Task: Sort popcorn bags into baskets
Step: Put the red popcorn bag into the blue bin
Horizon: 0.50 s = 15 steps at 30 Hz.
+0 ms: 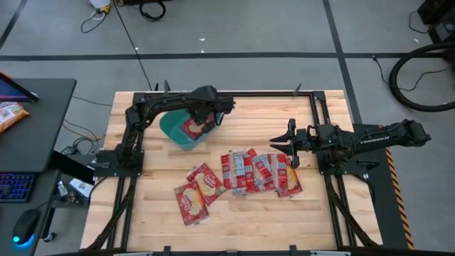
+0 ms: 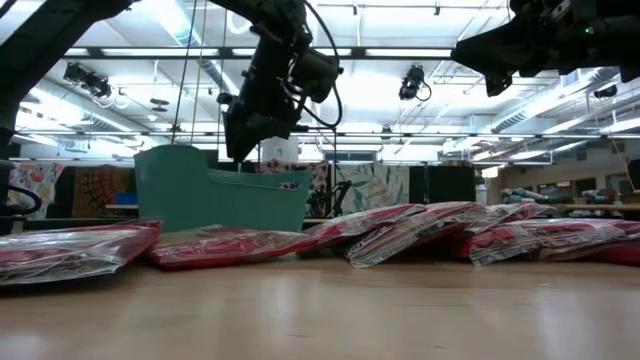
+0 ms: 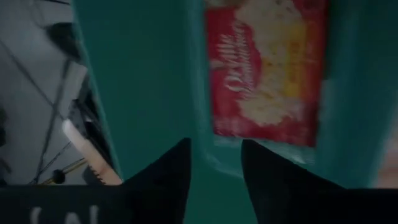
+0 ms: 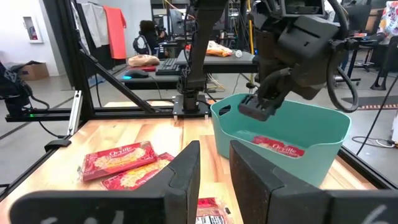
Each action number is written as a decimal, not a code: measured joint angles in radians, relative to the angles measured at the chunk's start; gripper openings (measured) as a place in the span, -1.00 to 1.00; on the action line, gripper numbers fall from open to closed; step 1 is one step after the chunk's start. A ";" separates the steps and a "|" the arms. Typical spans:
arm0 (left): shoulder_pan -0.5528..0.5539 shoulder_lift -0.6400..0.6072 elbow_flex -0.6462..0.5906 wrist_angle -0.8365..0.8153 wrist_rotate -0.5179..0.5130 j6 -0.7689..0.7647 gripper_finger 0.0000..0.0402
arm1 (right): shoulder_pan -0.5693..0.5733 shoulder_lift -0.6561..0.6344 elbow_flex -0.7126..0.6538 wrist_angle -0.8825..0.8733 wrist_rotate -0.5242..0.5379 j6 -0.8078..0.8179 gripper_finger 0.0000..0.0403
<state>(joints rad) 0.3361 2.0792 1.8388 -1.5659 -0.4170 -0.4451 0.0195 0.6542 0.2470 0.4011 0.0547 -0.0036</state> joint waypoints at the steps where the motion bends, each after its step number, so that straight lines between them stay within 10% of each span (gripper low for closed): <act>1: -0.009 0.000 0.000 0.006 0.034 0.019 -0.22 | 0.000 0.000 0.000 0.000 0.000 0.000 -0.55; 15: -0.246 0.000 0.034 0.214 0.166 0.266 -0.20 | 0.000 0.000 0.000 -0.001 0.000 0.000 -0.55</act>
<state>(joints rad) 0.0905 2.0789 1.8724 -1.3516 -0.2509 -0.1794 0.0194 0.6543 0.2470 0.4004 0.0546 -0.0036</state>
